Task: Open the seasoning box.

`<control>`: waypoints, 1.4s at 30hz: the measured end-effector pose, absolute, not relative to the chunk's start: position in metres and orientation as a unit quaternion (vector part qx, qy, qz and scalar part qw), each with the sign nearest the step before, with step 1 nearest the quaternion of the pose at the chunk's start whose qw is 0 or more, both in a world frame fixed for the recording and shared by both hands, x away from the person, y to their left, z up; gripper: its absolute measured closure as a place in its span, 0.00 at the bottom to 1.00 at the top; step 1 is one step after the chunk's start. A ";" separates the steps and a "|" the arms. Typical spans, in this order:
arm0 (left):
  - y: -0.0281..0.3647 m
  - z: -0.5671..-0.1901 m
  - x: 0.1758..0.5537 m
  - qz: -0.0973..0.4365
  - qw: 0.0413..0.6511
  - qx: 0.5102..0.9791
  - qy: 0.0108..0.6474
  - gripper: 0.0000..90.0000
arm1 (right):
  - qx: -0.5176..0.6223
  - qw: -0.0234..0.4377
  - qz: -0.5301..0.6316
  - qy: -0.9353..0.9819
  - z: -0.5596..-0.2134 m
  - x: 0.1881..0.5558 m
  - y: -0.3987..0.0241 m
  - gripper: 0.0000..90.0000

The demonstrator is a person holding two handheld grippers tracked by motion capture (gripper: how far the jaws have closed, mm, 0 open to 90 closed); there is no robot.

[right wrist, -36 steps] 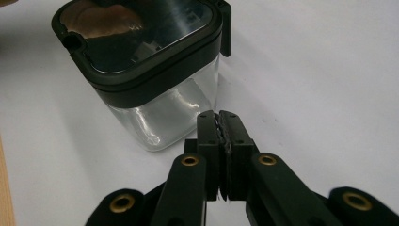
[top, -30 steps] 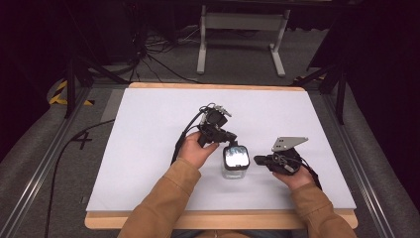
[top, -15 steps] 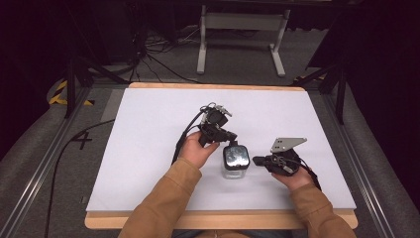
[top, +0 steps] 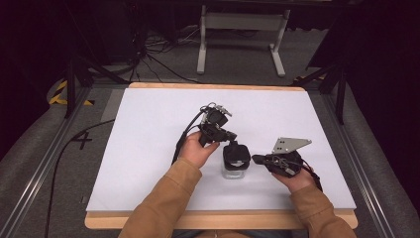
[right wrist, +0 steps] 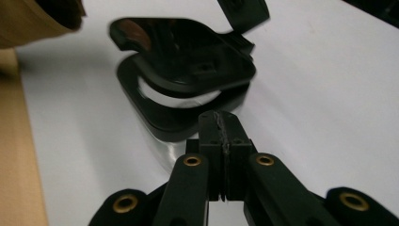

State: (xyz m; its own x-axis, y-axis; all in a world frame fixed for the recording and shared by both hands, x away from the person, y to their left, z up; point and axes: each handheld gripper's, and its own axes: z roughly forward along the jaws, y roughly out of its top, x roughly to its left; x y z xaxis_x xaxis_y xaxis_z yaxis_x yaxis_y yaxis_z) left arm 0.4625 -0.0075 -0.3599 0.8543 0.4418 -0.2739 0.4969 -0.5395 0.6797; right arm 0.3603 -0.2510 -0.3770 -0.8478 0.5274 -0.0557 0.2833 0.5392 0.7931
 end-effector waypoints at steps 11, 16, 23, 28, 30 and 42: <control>-0.008 -0.360 0.463 -0.032 0.394 0.877 0.273 0.99 | 0.210 0.141 0.435 0.864 -0.367 0.349 -0.236 1.00; -0.005 -0.356 0.463 -0.030 0.399 0.875 0.273 0.89 | 0.213 0.144 0.436 0.863 -0.366 0.349 -0.235 1.00; 0.016 -0.329 0.441 -0.020 0.434 0.864 0.255 0.89 | 0.234 0.155 0.446 0.850 -0.364 0.350 -0.232 1.00; 0.027 -0.317 0.422 -0.023 0.447 0.862 0.236 0.92 | 0.248 0.165 0.455 0.839 -0.361 0.351 -0.230 1.00; 0.030 -0.313 0.408 -0.019 0.446 0.868 0.220 0.93 | 0.256 0.170 0.462 0.832 -0.358 0.351 -0.230 1.00; 0.010 -0.324 0.388 -0.022 0.413 0.892 0.182 0.94 | 0.279 0.167 0.480 0.815 -0.354 0.356 -0.230 1.00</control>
